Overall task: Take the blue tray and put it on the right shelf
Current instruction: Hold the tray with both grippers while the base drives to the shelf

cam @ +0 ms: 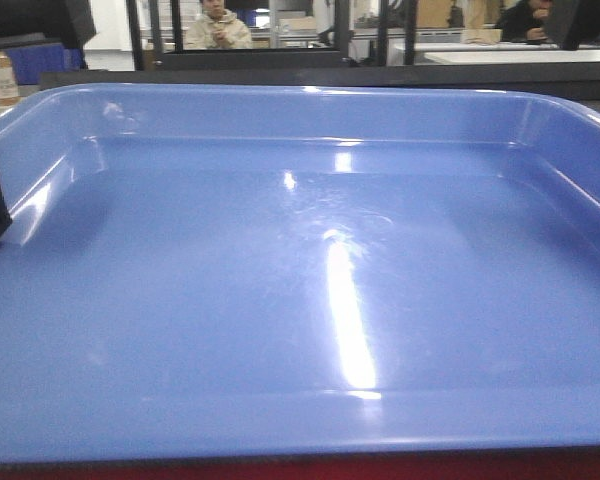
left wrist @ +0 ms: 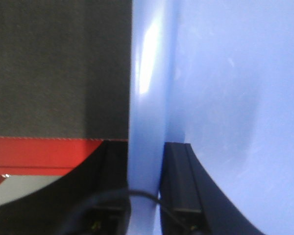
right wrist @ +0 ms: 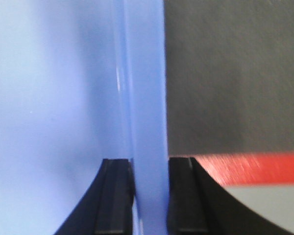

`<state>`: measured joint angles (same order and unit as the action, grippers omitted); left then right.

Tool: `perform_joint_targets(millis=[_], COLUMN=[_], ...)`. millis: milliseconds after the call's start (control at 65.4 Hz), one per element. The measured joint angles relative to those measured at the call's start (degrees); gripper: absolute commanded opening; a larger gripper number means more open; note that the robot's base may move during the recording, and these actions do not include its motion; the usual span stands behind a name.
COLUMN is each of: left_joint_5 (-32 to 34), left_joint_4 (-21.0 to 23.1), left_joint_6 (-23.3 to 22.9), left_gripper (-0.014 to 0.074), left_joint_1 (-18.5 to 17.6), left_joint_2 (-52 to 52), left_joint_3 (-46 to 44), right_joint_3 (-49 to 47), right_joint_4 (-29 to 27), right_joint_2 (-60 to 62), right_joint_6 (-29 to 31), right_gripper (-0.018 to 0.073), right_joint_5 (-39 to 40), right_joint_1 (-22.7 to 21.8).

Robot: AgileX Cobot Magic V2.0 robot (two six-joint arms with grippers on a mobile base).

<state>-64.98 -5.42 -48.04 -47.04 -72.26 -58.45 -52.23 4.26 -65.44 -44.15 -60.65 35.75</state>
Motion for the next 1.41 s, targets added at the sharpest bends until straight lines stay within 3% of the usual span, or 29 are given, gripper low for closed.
perform_joint_targets(millis=[1407], left_joint_5=[-0.10], left_joint_4=[1.48], left_joint_6=[0.00], left_gripper=[0.0002], left_joint_1=[0.10], left_joint_2=[0.12], left_joint_3=[0.00], right_joint_3=[0.00], right_joint_4=[0.26], right_joint_2=[0.12], right_joint_6=[0.00], right_gripper=[0.0219], right_joint_5=[-0.32], right_joint_1=[0.00])
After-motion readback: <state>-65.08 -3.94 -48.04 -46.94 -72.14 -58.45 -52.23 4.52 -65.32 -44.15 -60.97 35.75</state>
